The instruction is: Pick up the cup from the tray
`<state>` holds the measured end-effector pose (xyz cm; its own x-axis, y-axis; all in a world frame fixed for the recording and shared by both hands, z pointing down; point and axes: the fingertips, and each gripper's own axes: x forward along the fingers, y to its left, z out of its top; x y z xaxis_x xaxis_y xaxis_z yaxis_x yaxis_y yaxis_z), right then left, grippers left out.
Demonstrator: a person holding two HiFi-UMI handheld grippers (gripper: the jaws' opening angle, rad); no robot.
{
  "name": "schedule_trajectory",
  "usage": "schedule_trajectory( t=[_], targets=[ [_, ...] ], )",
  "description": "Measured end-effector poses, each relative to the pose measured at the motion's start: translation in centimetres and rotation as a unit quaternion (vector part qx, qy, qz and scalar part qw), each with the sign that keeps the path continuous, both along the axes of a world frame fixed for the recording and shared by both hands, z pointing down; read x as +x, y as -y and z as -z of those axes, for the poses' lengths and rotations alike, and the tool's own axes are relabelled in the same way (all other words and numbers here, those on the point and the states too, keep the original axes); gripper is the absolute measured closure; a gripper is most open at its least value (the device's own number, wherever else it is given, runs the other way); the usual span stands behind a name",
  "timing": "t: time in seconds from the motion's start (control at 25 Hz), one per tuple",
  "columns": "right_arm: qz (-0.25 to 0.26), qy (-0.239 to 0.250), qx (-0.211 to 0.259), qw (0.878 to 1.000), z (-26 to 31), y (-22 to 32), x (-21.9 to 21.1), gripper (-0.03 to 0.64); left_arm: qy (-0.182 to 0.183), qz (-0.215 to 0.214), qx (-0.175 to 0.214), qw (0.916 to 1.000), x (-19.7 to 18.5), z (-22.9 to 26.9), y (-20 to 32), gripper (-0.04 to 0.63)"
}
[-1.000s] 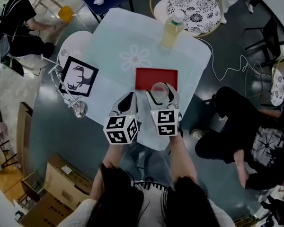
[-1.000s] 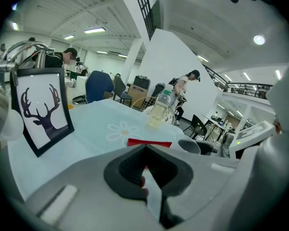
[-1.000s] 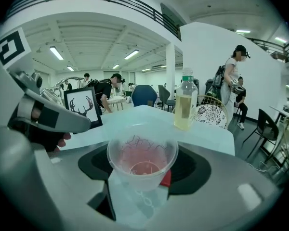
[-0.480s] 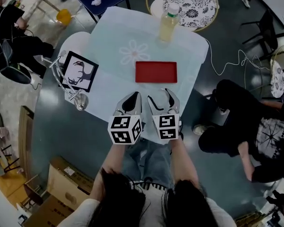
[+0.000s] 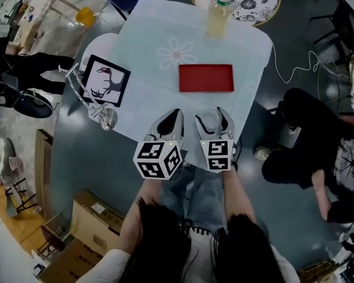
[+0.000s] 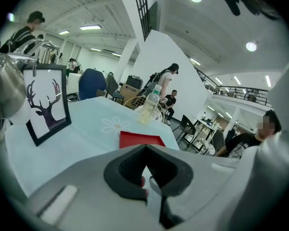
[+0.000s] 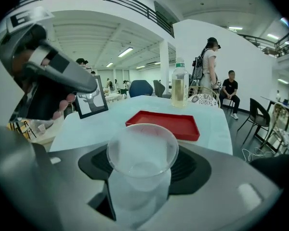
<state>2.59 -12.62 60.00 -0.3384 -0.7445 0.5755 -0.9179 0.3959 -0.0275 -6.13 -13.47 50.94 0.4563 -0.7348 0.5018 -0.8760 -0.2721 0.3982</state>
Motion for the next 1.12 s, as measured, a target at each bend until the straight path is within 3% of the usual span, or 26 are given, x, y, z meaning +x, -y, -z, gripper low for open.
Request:
schedule_trajectory(
  t=[0.24,0.4,0.56,0.72,1.12],
  targets=[
    [0.001,-0.018,0.003,1.0,-0.9,-0.5,0.0,0.29,0.002,-0.029,0.009,0.9995,0.6,0.6,-0.4,0.595],
    [-0.007,0.015,0.009,1.0,-0.2,-0.5,0.3,0.208,0.001,-0.043,0.01,0.999,0.5,0.7,-1.0,0.595],
    [-0.006,0.045,0.011,0.999,1.0,-0.3,0.3,0.158,0.002,-0.022,0.004,0.9997,-0.8,0.4,-1.0,0.595],
    [0.002,0.068,0.021,0.997,2.9,-0.2,0.0,0.158,-0.004,-0.015,0.007,0.9999,-0.7,1.0,-1.3,0.595],
    [0.0,0.053,0.067,0.996,10.3,-2.3,0.0,0.161,-0.002,-0.029,0.041,0.9988,-0.9,5.0,-2.5,0.595]
  ],
)
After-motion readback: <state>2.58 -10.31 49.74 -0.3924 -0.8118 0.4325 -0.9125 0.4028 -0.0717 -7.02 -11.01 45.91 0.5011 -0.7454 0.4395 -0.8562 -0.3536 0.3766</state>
